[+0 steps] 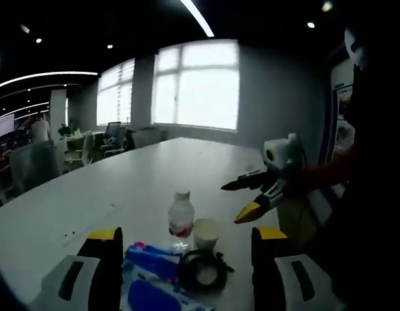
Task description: Arrange the tabletop items into an orderly group along one side of the table until the central work area is clear of visible clutter.
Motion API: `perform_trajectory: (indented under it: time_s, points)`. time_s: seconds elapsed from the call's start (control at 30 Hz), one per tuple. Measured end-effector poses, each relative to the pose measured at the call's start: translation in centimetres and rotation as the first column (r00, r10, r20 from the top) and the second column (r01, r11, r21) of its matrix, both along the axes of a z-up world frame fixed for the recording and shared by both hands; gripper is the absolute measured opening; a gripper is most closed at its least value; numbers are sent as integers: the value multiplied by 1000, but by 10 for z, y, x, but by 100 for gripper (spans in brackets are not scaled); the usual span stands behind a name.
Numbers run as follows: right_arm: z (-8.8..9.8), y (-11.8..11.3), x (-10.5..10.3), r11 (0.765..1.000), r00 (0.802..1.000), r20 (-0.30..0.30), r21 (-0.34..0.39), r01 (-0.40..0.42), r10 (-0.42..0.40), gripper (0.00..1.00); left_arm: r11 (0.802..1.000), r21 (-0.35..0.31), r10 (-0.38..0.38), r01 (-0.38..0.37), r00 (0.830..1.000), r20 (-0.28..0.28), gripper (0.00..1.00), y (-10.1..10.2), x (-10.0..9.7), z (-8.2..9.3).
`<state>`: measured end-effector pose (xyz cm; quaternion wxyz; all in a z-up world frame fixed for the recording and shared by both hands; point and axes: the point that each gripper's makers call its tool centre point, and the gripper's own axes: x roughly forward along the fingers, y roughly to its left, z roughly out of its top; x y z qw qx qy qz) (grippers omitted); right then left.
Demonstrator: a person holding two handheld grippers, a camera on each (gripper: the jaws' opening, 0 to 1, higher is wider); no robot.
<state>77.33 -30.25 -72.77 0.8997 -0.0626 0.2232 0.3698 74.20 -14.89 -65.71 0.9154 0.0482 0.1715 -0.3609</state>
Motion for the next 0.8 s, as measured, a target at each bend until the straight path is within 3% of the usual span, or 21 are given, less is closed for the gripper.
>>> perform_trajectory:
  time_s: [0.43,0.8]
  points:
    - [1,-7,-23,1000,1000,13,-5,0,0,84,996,-6,-91,91,996,19,70,-37,37,-5]
    - [-1,-16,-25,999,999,22,2,33,-33,83,990,-13,-138,139,990,25,66,-68,66,-15]
